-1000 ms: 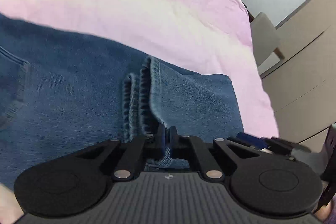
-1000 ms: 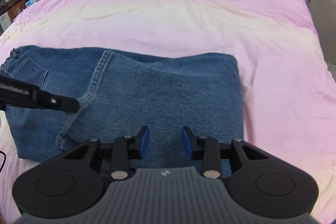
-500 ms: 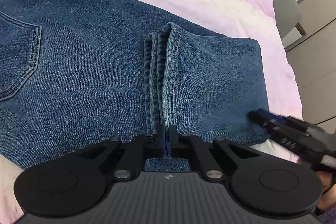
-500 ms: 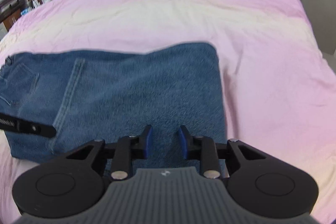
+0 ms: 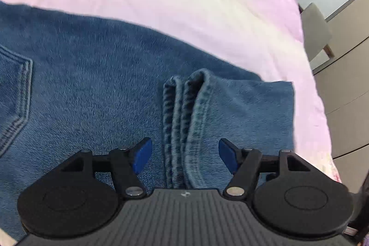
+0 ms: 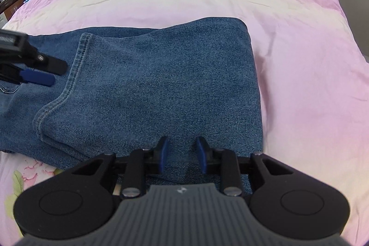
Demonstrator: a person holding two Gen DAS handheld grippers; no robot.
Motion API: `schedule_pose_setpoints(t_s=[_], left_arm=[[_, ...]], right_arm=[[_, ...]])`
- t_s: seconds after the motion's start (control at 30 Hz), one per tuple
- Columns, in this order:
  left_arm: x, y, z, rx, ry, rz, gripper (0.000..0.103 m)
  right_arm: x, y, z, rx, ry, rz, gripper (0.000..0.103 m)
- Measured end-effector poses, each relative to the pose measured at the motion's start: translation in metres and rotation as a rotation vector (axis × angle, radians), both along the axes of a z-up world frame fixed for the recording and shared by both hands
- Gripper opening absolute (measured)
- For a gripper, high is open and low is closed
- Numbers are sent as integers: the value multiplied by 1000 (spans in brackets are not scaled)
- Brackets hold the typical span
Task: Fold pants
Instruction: 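Open the right gripper to release the hems while the left gripper holds the fold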
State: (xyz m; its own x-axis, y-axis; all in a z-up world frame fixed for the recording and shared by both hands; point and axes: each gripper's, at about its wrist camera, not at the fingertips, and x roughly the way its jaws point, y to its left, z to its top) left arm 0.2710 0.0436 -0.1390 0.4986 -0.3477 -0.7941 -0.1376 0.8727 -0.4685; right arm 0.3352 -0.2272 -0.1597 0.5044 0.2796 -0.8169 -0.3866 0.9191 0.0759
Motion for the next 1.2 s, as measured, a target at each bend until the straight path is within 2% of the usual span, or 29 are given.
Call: schedule_pose_setpoints(t_s=[0.1,0.13,0.17,0.2,0.27,0.37,0.43,0.5,0.6,0.67,0.73,0.8,0.83,0.9,1.03,1.2], left_arm=[[-3,-9,-8,16,-42,-1,71],[-4,-12,-7,29,-55,-2,60],[-5,-15,-7,38,-62,-8,42],[-6,-18,-6,59,-66,-1,41],[-9,-22,0,99,-100,5,27],[-17,-20,15,88,-156,10,18],[-18,-23,34,94,-213,-13,17],[-18,-22,57,132,-262,-31,16],[-8,-8,69,162,-249,-37,16],[0,-3,62,189,-206,-58,16],[7,0,46,183,-147,-75,16],[8,7,29,154,-118,-59,16],[6,12,21,123,-111,-46,17],[6,18,7,84,-104,-35,17],[8,26,-8,38,-87,-38,20],[20,18,-11,65,-81,-79,20]], right_arm=[[0,-2,-1,13,-1,-1,25],[0,-3,-2,19,-2,-2,25],[1,-4,-2,25,-2,-4,25],[1,-6,-2,33,-4,-7,25],[-2,-8,-1,51,-15,-17,26],[-5,-9,3,60,-32,-4,27],[-4,-12,10,95,-16,-2,33],[-2,-16,21,132,1,-10,33],[4,-21,41,155,-6,-29,33],[11,-24,52,147,-22,-35,33],[22,-24,56,111,-48,-43,33],[36,-25,56,93,-65,-55,28],[45,-25,55,86,-73,-63,24],[63,-24,52,84,-90,-85,23],[100,-21,43,102,-100,-102,12],[143,-8,18,113,-51,-127,10]])
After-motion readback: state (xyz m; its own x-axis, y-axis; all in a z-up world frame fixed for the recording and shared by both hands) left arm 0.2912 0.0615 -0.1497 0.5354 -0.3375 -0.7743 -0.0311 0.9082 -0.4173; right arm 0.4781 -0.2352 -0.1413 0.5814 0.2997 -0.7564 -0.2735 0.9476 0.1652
